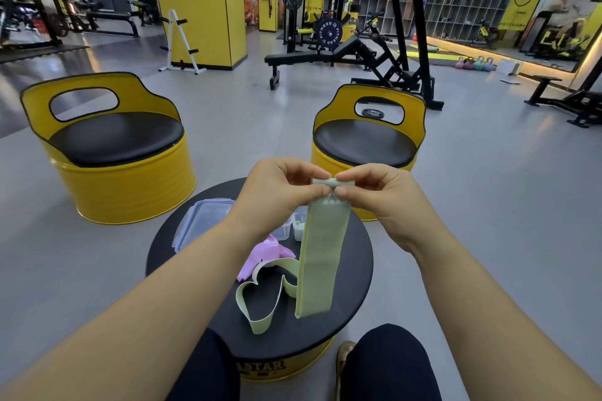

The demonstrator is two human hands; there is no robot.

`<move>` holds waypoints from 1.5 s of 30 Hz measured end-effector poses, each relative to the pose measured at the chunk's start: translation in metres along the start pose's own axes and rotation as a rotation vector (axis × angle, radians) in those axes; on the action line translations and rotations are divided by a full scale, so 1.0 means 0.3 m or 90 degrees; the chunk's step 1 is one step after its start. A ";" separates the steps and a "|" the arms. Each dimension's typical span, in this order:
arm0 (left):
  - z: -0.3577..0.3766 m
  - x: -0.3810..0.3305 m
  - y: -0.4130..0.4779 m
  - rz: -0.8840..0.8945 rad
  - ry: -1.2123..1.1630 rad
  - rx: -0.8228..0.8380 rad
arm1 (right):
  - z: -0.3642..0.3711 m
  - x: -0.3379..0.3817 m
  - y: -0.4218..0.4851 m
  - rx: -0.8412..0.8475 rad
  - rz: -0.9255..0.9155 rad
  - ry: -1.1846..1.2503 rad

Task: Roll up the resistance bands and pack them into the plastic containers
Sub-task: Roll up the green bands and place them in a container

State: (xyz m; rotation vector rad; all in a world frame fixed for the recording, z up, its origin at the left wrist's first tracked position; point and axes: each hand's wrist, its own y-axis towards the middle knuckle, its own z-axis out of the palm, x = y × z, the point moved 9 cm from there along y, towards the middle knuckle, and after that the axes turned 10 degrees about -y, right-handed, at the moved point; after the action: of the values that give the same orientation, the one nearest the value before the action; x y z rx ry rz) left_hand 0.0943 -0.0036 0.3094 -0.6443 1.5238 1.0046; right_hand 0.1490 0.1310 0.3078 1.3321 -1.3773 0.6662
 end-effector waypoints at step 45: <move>-0.001 0.063 -0.004 -0.091 -0.075 0.003 | -0.010 -0.019 -0.006 -0.040 -0.002 0.024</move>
State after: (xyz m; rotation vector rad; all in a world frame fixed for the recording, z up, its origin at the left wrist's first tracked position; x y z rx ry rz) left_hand 0.0913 -0.0019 0.2907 -0.6688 1.3575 0.9144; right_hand 0.1504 0.1353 0.3029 1.2658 -1.3549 0.6373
